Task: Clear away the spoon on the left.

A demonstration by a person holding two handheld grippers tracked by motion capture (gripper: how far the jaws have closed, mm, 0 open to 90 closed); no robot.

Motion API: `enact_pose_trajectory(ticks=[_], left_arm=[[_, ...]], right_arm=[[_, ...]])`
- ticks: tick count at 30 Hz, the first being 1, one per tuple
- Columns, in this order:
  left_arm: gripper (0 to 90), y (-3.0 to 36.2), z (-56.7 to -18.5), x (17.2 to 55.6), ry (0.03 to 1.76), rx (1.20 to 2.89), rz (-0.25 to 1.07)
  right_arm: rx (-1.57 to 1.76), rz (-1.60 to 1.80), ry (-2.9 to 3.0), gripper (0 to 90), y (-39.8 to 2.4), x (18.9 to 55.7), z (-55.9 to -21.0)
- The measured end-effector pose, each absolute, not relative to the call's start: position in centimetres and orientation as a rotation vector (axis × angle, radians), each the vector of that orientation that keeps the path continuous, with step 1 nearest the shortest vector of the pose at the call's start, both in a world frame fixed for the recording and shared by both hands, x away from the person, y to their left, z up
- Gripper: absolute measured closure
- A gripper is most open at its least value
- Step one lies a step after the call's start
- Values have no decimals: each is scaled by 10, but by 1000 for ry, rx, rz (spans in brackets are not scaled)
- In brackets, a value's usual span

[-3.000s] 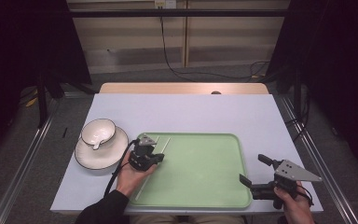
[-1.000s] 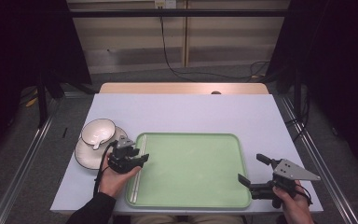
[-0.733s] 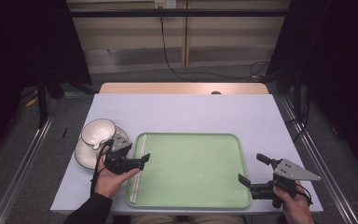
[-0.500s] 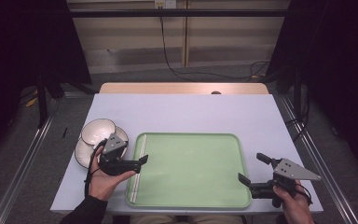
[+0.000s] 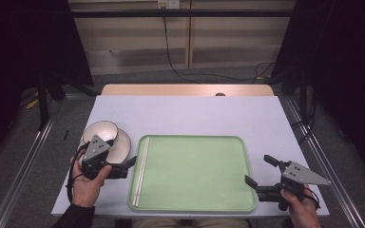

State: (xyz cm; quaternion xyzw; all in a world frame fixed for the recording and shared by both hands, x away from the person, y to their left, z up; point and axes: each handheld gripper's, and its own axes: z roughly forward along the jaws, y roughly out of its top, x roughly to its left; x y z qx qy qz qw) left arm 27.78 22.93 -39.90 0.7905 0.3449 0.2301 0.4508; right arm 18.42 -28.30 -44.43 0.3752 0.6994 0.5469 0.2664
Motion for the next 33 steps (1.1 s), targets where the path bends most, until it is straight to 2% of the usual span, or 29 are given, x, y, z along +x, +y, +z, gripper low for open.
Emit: enact_pose_trajectory(ticks=[5, 14, 18, 21, 23, 33], left_arm=[[36, 245, -391, 285, 913, 1941, 633], [47, 261, -381, 310, 1014, 1916, 640], [63, 267, -391, 329, 1084, 1949, 615], [55, 272, -400, 337, 1203, 1964, 635], [53, 279, -403, 339, 1224, 1926, 644], [52, 296, -411, 347, 1320, 1978, 635]], right_arm=[[1005, 1476, 1895, 22, -282, 185, -445], [1008, 1478, 1914, 23, -282, 186, -446], [996, 1480, 1919, 23, -281, 186, -445], [1003, 1474, 1921, 23, -281, 185, -446], [1003, 1477, 1926, 23, -281, 186, -446], [1003, 1478, 1930, 23, -280, 186, -446]])
